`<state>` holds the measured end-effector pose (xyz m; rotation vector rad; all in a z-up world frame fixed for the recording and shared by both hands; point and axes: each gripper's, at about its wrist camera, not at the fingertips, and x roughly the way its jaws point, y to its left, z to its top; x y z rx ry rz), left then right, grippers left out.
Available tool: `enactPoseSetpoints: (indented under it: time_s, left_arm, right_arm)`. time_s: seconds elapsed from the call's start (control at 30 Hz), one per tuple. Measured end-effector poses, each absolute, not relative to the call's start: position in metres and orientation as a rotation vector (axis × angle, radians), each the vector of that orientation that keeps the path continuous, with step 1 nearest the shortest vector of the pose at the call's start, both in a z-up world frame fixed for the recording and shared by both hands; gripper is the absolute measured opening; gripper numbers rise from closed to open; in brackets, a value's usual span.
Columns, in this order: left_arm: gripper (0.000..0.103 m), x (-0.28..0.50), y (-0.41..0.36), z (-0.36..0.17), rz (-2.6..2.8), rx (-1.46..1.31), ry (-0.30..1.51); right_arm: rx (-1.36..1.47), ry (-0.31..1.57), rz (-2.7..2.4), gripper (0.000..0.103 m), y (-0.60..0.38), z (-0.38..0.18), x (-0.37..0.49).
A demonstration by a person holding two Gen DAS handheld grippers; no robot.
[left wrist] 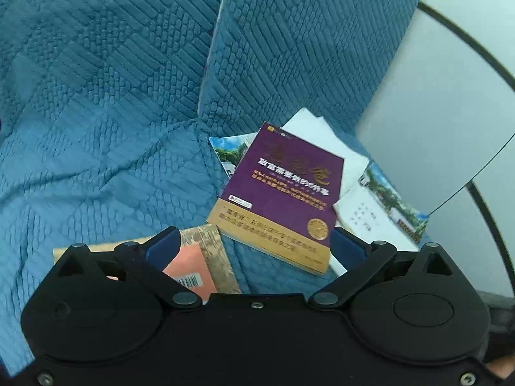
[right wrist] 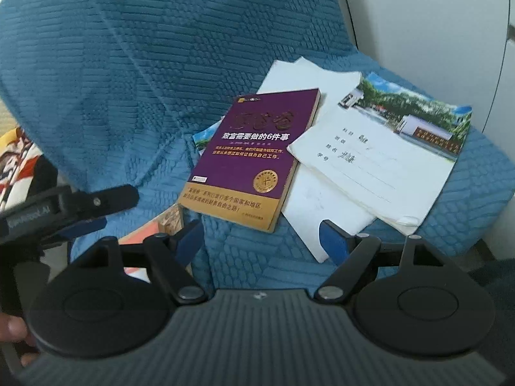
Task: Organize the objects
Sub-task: 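Lower both tools onto the purple book and close on its edges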
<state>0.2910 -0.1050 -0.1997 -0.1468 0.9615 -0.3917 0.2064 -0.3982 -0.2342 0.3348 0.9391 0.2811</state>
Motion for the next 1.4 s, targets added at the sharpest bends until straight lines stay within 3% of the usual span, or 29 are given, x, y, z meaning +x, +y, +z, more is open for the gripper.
enactPoseSetpoints:
  time_s: [0.13,0.33,0.47,0.67,0.77,0.83,1.4]
  left_arm:
    - [0.097,0.315,-0.104,-0.211,-0.388,-0.147,0.987]
    - [0.086,0.351,-0.106,-0.229,-0.408,-0.137,1.032]
    - [0.071,0.370,-0.109,-0.242,-0.409,-0.153,1.068]
    - [0.060,0.395,-0.105,-0.252,-0.415,-0.183,1.093]
    - [0.050,0.409,-0.100,-0.261,-0.413,-0.211,1.119]
    - [0.049,0.416,-0.097,-0.268,-0.407,-0.230,1.139]
    - [0.045,0.406,-0.117,-0.283,-0.459,-0.229,1.218]
  right_arm:
    - [0.353,0.974,0.284,0.081,-0.394,-0.244,0.224]
    - [0.342,1.000,0.211,0.081,-0.394,-0.258,0.244]
    - [0.350,1.010,0.183,0.080,-0.397,-0.266,0.256]
    - [0.403,1.039,0.183,0.070,-0.399,-0.275,0.267]
    - [0.439,1.050,0.178,0.056,-0.402,-0.279,0.271]
    - [0.467,1.060,0.168,0.047,-0.404,-0.282,0.274]
    - [0.579,1.155,0.239,0.046,-0.392,-0.301,0.282]
